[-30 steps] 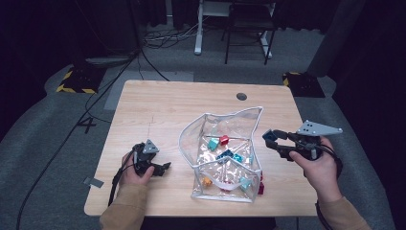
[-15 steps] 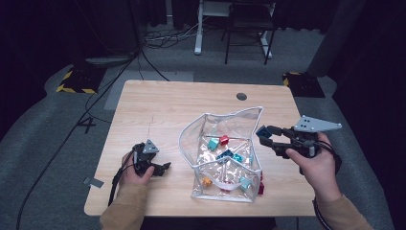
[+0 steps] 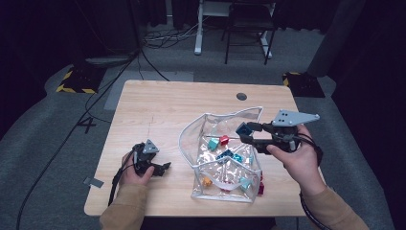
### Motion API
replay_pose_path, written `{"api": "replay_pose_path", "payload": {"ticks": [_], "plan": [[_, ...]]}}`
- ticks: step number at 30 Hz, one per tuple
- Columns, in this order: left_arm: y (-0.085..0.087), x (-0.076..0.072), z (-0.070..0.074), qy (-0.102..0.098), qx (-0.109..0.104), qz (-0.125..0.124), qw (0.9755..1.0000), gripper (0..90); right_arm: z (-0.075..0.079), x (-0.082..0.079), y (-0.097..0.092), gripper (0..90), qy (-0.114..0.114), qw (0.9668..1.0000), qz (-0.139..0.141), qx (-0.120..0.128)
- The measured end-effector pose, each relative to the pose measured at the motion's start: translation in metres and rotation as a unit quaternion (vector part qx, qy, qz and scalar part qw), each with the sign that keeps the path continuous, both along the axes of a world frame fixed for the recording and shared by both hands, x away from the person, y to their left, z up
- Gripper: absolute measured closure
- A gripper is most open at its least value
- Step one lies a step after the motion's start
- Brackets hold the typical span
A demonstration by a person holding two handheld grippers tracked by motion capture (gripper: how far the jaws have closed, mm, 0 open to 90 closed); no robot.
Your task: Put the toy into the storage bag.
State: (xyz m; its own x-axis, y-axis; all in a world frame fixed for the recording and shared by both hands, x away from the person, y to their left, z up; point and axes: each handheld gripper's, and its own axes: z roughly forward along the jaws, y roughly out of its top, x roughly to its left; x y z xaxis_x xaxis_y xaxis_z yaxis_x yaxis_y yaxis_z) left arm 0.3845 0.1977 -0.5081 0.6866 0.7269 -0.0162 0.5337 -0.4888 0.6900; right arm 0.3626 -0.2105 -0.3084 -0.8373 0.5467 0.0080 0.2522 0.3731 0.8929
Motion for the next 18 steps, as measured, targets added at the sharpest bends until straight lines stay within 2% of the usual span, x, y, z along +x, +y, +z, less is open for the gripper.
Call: {"api": "replay_pose_path", "payload": {"ticks": [10, 18], "plan": [[0.0, 0.0, 0.0, 0.0, 0.0, 0.0, 1.0, 14.2, 0.0, 0.006, 0.029, 48.1, 0.004, 0.9996, 0.026, -0.008], [0.0, 0.0, 0.0, 0.0, 0.0, 0.0, 1.0, 14.2, -0.005, 0.009, 0.04, 48.1, 0.014, 0.999, 0.04, -0.01]]}}
